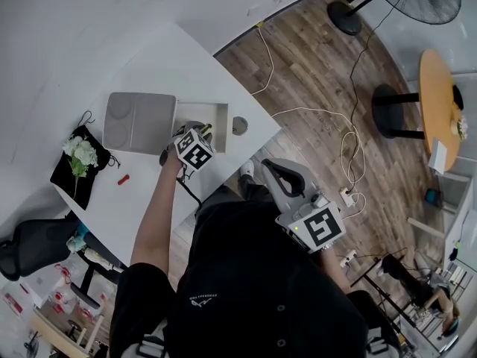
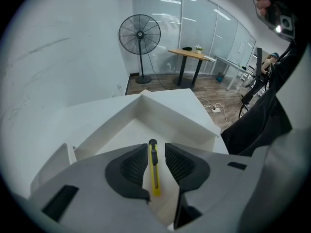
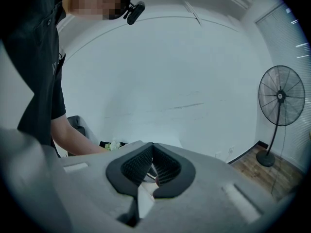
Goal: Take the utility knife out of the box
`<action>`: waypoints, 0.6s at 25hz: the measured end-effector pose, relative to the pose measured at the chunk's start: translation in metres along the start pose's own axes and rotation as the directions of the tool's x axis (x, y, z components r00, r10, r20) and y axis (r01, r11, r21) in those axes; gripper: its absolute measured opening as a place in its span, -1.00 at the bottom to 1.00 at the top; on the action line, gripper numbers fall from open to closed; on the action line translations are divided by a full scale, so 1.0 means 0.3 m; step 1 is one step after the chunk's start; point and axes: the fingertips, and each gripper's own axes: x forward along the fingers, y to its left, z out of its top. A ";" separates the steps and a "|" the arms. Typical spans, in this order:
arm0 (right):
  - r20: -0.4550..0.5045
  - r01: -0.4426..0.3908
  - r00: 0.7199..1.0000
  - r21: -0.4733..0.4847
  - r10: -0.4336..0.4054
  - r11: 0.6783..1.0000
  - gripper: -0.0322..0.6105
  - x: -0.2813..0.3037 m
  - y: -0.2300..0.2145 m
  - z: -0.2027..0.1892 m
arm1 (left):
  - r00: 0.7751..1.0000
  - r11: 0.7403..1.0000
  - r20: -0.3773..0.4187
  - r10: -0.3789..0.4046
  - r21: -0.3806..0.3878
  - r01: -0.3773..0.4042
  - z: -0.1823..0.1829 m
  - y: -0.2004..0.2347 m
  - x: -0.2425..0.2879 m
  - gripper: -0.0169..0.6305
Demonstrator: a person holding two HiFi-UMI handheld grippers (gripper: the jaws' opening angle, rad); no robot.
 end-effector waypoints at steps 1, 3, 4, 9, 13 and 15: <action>0.005 0.003 1.000 0.000 -0.003 1.000 -0.89 -0.002 -0.002 -0.002 | 1.000 1.000 -0.009 0.001 -0.005 -0.001 -0.003 0.001 0.007 -0.60; -0.004 0.012 1.000 0.006 -0.012 1.000 -0.89 -0.005 -0.007 -0.005 | 1.000 1.000 -0.020 0.008 -0.019 -0.008 -0.006 0.007 0.019 -0.60; 0.007 0.016 1.000 0.007 -0.016 1.000 -0.89 -0.006 -0.010 -0.001 | 1.000 1.000 -0.023 0.011 -0.024 -0.012 -0.004 0.009 0.023 -0.60; 0.066 0.042 0.997 0.004 -0.042 0.999 -0.89 -0.007 -0.022 0.012 | 0.998 0.999 -0.062 -0.005 -0.039 0.003 -0.026 0.010 0.063 -0.60; 0.018 0.066 0.998 0.014 -0.066 0.998 -0.89 -0.026 -0.039 -0.013 | 0.997 0.998 -0.071 -0.012 -0.065 0.008 -0.033 0.007 0.081 -0.60; 0.007 0.073 0.997 0.021 -0.073 0.997 -0.89 -0.028 -0.041 -0.021 | 0.997 0.998 -0.071 -0.014 -0.060 0.010 -0.035 0.006 0.087 -0.60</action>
